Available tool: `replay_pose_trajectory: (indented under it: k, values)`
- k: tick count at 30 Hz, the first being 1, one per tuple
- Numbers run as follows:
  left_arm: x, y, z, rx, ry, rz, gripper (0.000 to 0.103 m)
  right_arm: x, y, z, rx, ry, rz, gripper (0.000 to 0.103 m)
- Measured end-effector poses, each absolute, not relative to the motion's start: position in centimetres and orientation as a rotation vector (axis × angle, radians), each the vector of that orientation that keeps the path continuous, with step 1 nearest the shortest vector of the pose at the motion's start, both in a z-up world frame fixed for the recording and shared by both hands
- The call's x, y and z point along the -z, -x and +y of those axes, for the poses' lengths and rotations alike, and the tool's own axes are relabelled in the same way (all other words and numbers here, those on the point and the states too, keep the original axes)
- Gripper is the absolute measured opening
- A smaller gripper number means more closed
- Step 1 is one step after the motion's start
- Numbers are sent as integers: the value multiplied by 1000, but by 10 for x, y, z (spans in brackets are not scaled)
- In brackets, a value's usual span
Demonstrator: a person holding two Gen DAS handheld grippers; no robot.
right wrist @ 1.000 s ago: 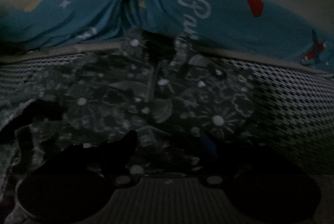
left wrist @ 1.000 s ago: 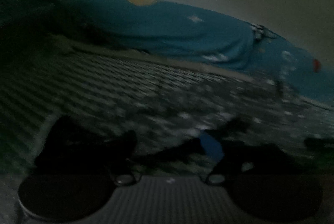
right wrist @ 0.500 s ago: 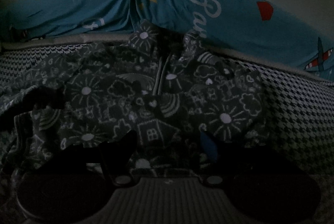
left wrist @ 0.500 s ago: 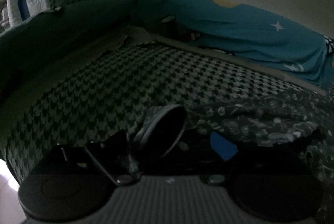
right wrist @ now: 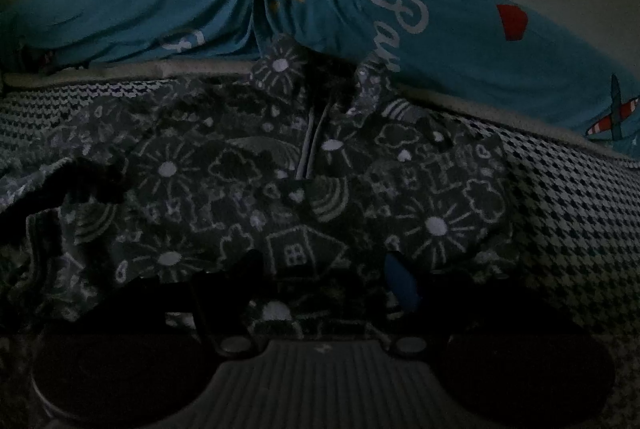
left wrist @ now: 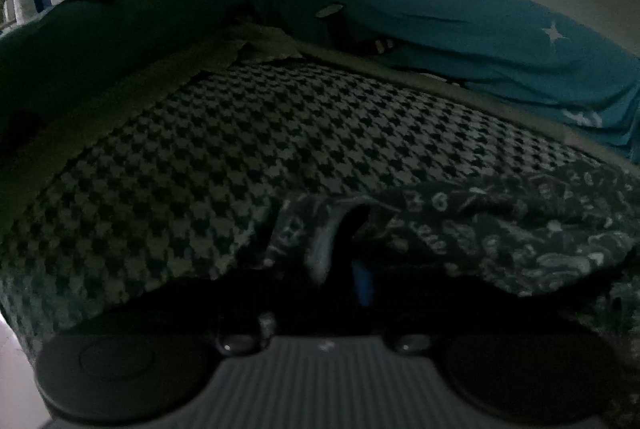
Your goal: Fold clothes
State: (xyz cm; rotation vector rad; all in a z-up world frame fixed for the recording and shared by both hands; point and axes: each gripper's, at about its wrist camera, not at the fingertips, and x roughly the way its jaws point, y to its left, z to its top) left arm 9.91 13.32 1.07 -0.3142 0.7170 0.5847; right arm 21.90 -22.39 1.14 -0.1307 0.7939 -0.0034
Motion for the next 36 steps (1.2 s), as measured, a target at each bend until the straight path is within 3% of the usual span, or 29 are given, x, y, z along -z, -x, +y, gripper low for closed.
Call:
replay_pose_trajectory:
  k: [8, 22, 25, 27, 33, 36]
  values:
    - [-31, -107, 94, -261, 392, 649, 9, -19, -214, -222, -81, 75, 745, 68]
    - [-34, -119, -31, 217, 231, 681, 13, -33, -206, -218, -539, -229, 729, 68]
    - [-28, -118, -42, 225, 195, 710, 24, -31, -206, -216, -601, -281, 753, 68]
    - [-25, -117, -45, 223, 174, 722, 43, -28, -207, -213, -620, -291, 769, 68]
    - [-22, -111, -45, 222, 117, 727, 64, -16, -207, -199, -678, -275, 826, 68]
    - [-24, -106, -42, 218, 111, 732, 69, -9, -206, -190, -694, -235, 844, 68]
